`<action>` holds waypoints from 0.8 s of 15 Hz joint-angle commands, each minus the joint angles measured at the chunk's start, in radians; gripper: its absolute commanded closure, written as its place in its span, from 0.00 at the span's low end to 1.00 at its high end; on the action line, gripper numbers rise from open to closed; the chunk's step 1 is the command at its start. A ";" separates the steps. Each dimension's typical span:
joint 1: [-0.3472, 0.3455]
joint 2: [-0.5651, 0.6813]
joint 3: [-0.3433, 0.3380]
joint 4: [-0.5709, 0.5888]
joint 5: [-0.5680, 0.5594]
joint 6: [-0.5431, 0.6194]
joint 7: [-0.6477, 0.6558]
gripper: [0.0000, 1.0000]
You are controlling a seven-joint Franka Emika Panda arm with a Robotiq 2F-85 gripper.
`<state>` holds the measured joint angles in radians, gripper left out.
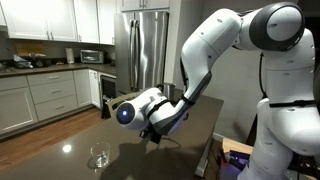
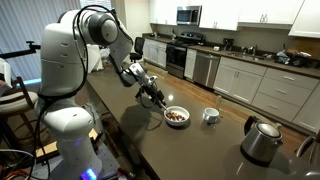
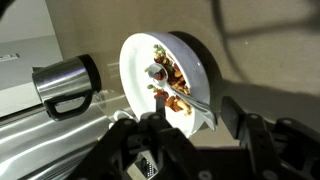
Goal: Stir the contents of the bowl
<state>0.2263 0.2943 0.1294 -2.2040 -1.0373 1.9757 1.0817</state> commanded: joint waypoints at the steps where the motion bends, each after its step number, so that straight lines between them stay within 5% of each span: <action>1: -0.007 0.013 -0.001 0.013 -0.028 0.011 -0.009 0.70; 5: -0.008 0.014 -0.001 0.012 -0.027 0.012 -0.009 0.94; 12: -0.010 -0.006 0.004 0.013 -0.005 -0.010 -0.029 0.95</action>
<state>0.2266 0.2951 0.1288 -2.1927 -1.0454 1.9645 1.0817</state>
